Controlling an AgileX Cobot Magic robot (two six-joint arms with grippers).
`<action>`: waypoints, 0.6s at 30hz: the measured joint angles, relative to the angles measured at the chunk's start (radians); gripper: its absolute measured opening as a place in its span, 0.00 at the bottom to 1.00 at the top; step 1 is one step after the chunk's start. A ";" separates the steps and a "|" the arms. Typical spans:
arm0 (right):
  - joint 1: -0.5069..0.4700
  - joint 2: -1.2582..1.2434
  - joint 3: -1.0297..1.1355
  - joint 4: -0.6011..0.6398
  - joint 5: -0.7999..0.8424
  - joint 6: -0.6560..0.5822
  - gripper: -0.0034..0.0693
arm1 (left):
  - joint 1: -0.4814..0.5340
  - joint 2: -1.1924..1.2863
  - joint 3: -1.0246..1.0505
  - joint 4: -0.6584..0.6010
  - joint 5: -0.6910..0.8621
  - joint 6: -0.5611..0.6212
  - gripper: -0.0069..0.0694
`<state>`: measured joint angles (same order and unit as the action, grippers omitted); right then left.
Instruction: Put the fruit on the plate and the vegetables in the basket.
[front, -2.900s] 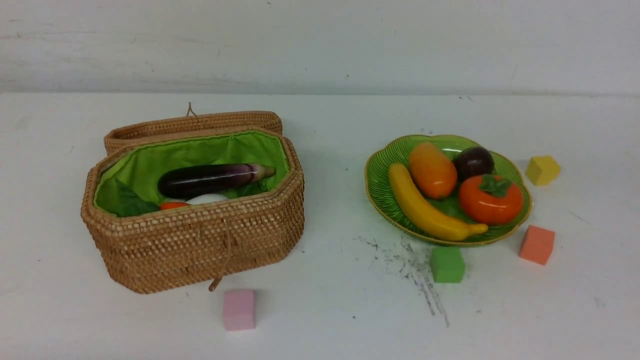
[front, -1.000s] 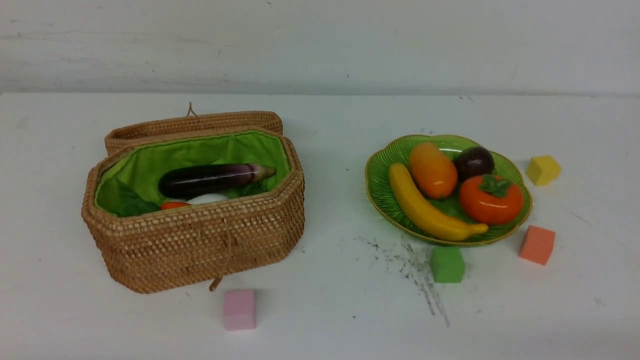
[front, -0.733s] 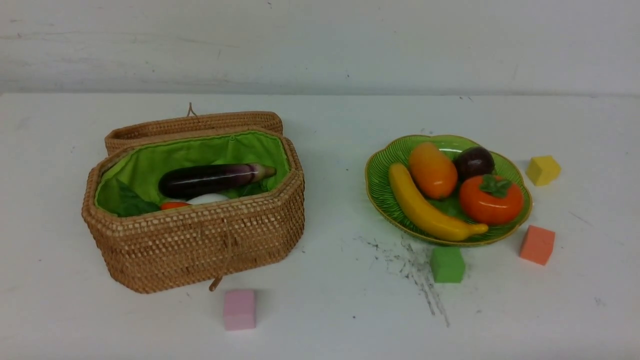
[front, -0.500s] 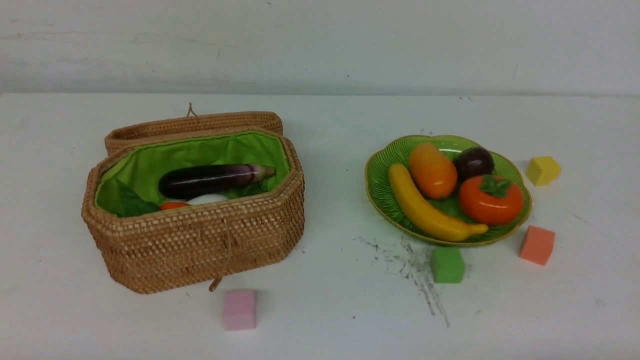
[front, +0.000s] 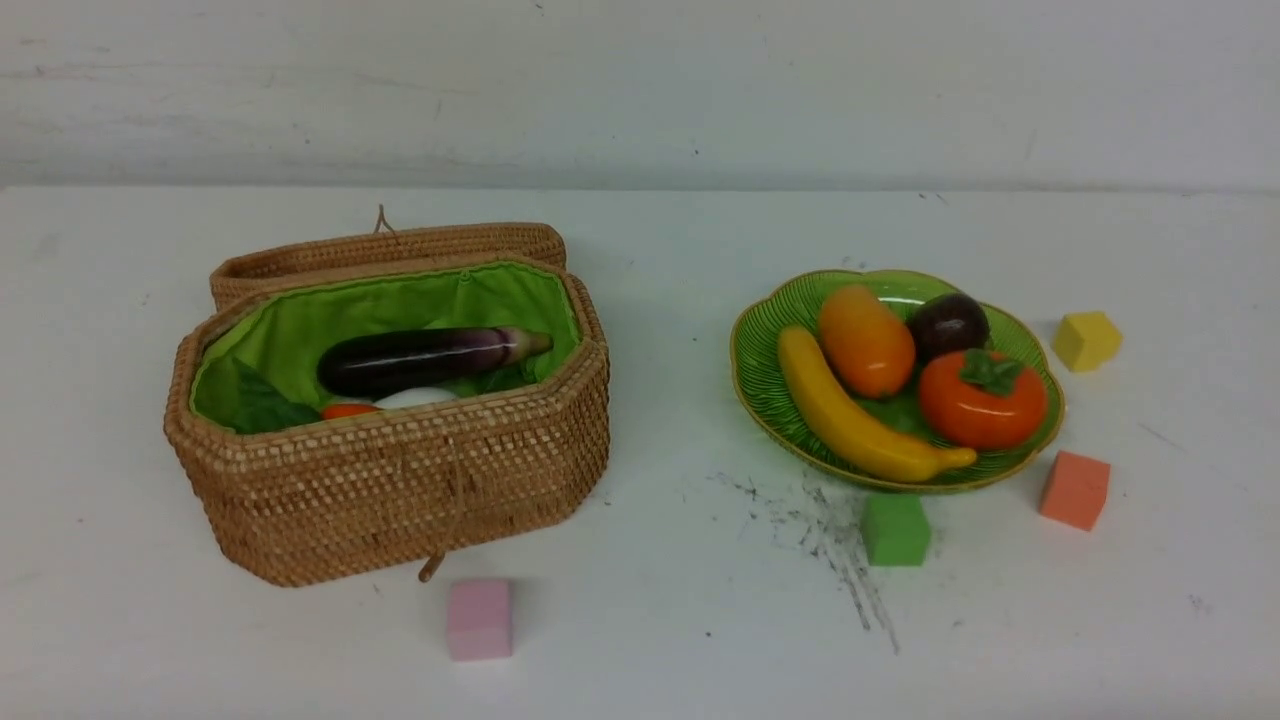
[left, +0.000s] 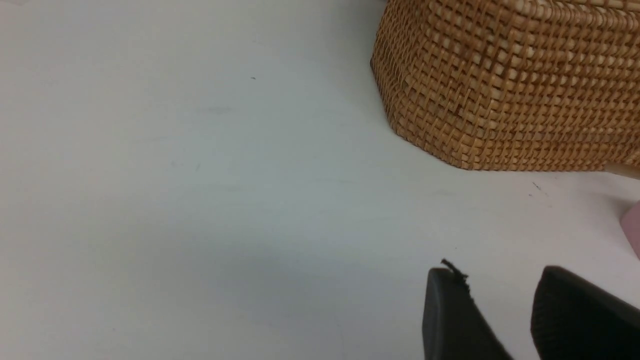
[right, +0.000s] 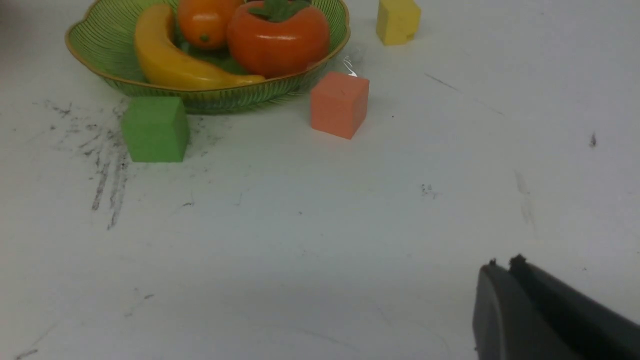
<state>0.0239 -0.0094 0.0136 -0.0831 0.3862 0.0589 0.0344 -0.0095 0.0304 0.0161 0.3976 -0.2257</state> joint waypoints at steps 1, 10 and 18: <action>0.000 0.000 0.000 0.000 0.000 0.000 0.10 | 0.000 0.000 0.000 0.000 0.000 0.000 0.40; 0.000 0.000 0.000 0.001 0.000 0.000 0.11 | 0.000 0.000 0.000 0.000 0.000 0.000 0.40; 0.000 0.000 0.000 0.001 0.000 0.000 0.13 | 0.000 0.000 0.000 0.000 0.000 0.000 0.40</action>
<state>0.0239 -0.0094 0.0136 -0.0822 0.3862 0.0589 0.0344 -0.0095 0.0304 0.0161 0.3976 -0.2257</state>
